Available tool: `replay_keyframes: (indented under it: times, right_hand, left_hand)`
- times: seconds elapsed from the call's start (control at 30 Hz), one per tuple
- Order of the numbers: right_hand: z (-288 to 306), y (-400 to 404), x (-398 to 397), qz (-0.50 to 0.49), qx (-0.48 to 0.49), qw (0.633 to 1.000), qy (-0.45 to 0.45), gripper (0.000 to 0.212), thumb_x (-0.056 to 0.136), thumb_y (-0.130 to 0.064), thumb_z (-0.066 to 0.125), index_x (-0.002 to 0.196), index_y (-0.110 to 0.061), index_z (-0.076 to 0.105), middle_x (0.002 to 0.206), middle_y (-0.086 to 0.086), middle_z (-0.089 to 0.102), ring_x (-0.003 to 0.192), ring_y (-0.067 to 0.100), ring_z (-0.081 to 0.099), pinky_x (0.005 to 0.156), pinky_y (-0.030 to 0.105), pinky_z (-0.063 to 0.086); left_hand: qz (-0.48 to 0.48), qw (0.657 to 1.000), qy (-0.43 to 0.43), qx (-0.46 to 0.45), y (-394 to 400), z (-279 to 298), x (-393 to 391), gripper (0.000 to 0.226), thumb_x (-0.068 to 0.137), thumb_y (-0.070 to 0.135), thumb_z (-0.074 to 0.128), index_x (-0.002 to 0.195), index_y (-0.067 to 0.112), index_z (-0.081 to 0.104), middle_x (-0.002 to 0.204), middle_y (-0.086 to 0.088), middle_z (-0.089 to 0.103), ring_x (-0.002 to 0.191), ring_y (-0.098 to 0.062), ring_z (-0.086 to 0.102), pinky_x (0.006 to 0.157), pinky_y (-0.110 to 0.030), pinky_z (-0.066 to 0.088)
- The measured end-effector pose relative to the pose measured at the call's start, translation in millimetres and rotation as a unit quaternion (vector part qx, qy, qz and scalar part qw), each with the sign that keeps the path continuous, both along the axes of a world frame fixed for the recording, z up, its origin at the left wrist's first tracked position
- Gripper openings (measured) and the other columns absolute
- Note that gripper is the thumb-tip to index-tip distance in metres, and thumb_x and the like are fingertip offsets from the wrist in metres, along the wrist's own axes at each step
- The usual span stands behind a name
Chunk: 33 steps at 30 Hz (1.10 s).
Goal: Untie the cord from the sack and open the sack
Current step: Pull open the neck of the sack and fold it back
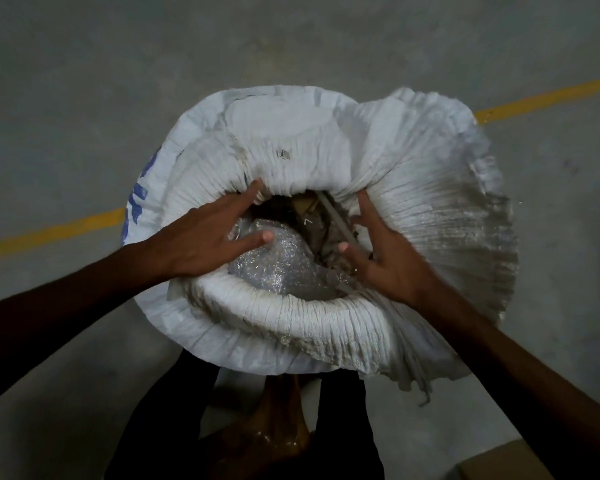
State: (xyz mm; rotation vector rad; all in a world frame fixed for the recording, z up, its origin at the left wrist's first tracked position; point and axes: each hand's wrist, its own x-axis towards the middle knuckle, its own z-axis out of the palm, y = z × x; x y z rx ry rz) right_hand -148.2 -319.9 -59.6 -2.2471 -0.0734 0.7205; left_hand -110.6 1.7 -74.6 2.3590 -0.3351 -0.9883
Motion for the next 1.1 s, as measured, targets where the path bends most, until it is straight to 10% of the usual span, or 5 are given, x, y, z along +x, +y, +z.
replay_keyframes:
  times: [0.37, 0.63, 0.77, 0.9, 1.1]
  right_hand:
    - [-2.7, -10.2, 27.0, -0.085, -0.109, 0.988, -0.064, 0.096, 0.103, -0.046, 0.063, 0.170, -0.019, 0.000, 0.173, 0.014, 0.028, 0.156, 0.031, 0.036, 0.126, 0.044, 0.033]
    - [-9.8, -3.6, 14.6, -0.065, -0.080, 0.989, -0.102, 0.091, 0.101, -0.043, 0.067, 0.169, -0.022, 0.011, 0.157, 0.014, 0.053, 0.137, 0.025, 0.058, 0.108, 0.045, 0.053]
    - [-9.6, -5.2, 12.2, 0.041, -0.074, 0.989, -0.119, 0.055, 0.102, -0.043, 0.062, 0.153, -0.029, 0.046, 0.126, 0.004, 0.072, 0.092, 0.020, 0.073, 0.083, 0.041, 0.062]
    - [-12.2, -4.2, 11.3, 0.311, -0.055, 0.944, -0.098, 0.046, 0.107, -0.059, 0.045, 0.117, -0.025, 0.073, 0.106, 0.004, 0.077, 0.101, 0.026, 0.071, 0.089, 0.044, 0.055]
    - [-19.6, -1.8, -3.0, 0.451, -0.120, 0.883, -0.042, 0.073, 0.096, -0.084, 0.037, 0.123, -0.026, 0.073, 0.117, 0.000, 0.076, 0.120, 0.024, 0.064, 0.113, 0.041, 0.043]
  left_hand:
    - [0.100, 0.987, -0.116, 0.036, 17.8, 7.0, 11.0, 0.104, 0.082, 0.093, 0.033, 0.166, 0.048, -0.009, 0.178, -0.001, 0.011, 0.162, -0.023, 0.019, 0.120, -0.058, 0.038]
    - [0.024, 0.974, -0.177, 0.138, 11.5, 3.8, -9.2, 0.105, 0.077, 0.097, 0.034, 0.166, 0.049, 0.007, 0.149, -0.004, 0.049, 0.110, -0.037, 0.070, 0.077, -0.046, 0.058]
    - [-0.042, 0.963, -0.219, 0.154, 10.1, -2.4, -9.1, 0.090, 0.081, 0.100, 0.023, 0.135, 0.036, 0.056, 0.123, 0.002, 0.071, 0.106, -0.029, 0.072, 0.086, -0.048, 0.057]
    - [-0.196, 0.946, -0.236, 0.109, 8.6, -11.3, -17.6, 0.084, 0.093, 0.090, 0.013, 0.110, 0.038, 0.077, 0.106, 0.011, 0.078, 0.109, -0.023, 0.069, 0.108, -0.059, 0.033]
    - [-0.375, 0.890, -0.258, 0.002, 8.0, -15.0, -27.4, 0.073, 0.102, 0.080, 0.025, 0.091, 0.031, 0.079, 0.112, 0.010, 0.076, 0.122, -0.022, 0.062, 0.104, -0.049, 0.034]
